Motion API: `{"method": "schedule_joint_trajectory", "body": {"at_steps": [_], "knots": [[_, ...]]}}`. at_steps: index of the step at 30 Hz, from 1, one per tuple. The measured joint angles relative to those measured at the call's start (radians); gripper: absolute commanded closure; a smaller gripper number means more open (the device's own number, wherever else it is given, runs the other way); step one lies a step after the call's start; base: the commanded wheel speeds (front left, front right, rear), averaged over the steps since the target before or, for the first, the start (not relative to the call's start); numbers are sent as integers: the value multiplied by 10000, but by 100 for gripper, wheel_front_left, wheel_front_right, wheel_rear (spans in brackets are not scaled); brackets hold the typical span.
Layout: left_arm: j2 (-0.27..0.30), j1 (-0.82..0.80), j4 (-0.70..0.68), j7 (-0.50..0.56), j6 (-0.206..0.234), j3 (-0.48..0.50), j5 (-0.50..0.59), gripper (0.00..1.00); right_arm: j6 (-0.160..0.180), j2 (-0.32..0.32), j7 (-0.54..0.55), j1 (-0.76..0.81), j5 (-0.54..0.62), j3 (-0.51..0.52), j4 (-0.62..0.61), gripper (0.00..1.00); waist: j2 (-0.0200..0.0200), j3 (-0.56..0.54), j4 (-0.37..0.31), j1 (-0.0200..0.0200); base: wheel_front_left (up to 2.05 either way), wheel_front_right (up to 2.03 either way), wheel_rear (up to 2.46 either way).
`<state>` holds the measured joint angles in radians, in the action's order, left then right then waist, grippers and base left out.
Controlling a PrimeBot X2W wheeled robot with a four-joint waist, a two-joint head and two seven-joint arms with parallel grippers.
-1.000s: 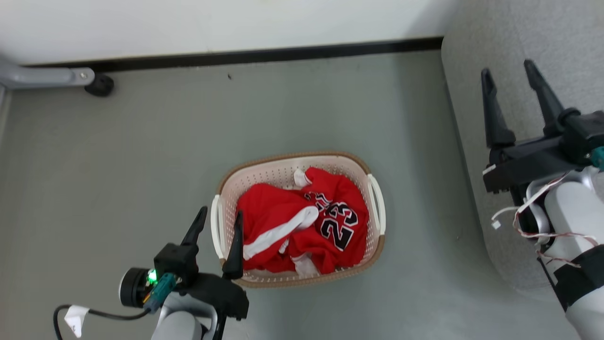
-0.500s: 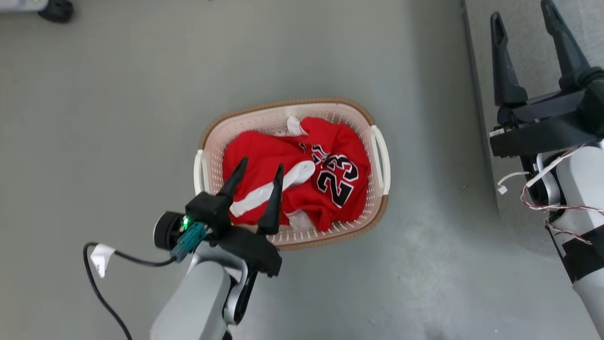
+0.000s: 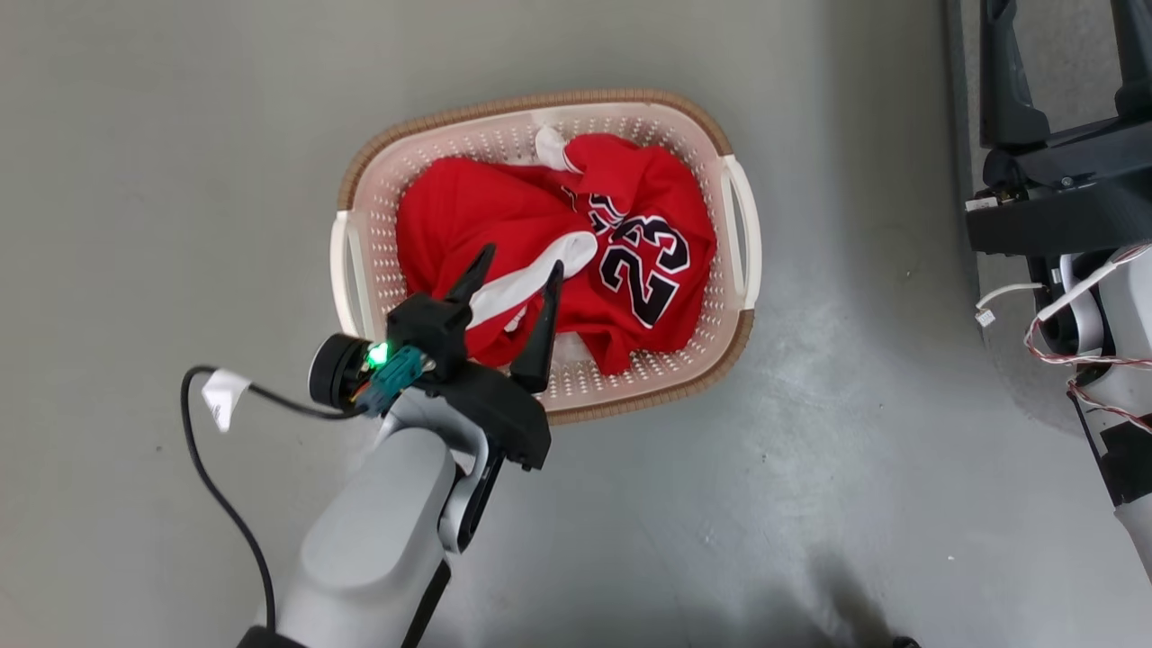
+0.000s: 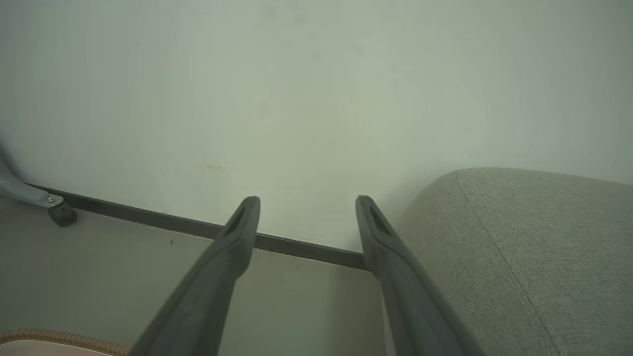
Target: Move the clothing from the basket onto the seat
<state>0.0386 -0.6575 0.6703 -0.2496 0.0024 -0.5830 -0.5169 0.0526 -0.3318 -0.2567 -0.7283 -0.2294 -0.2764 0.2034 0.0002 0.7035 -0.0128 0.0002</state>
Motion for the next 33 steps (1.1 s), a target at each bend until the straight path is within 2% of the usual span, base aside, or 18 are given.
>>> {"method": "schedule_joint_trajectory", "body": {"at_steps": [3,7,13,23,33], "knots": [[2,-443,395,77,29,-395,-4,0,-2,0,0,-1,42,8,-44,0,0,272,-33,0,0,0,0],[-2,-1181,775,313,278,-951,-117,0,-2,44,0,-9,111,-6,-38,0,0,549,-92,-1,0,0,0],[-2,-2077,1492,1149,640,-1939,-299,0,-21,232,-2,-93,190,-86,0,0,-1,720,-208,-3,0,0,0],[0,-2958,2847,2778,945,-3331,577,0,-88,445,-2,-255,207,-157,-119,0,-1,997,-424,-2,0,0,0],[-2,-3404,3532,3728,1034,-3937,1022,0,-102,692,-2,-255,284,-159,-313,0,-1,1347,-588,-2,0,0,0]]}}
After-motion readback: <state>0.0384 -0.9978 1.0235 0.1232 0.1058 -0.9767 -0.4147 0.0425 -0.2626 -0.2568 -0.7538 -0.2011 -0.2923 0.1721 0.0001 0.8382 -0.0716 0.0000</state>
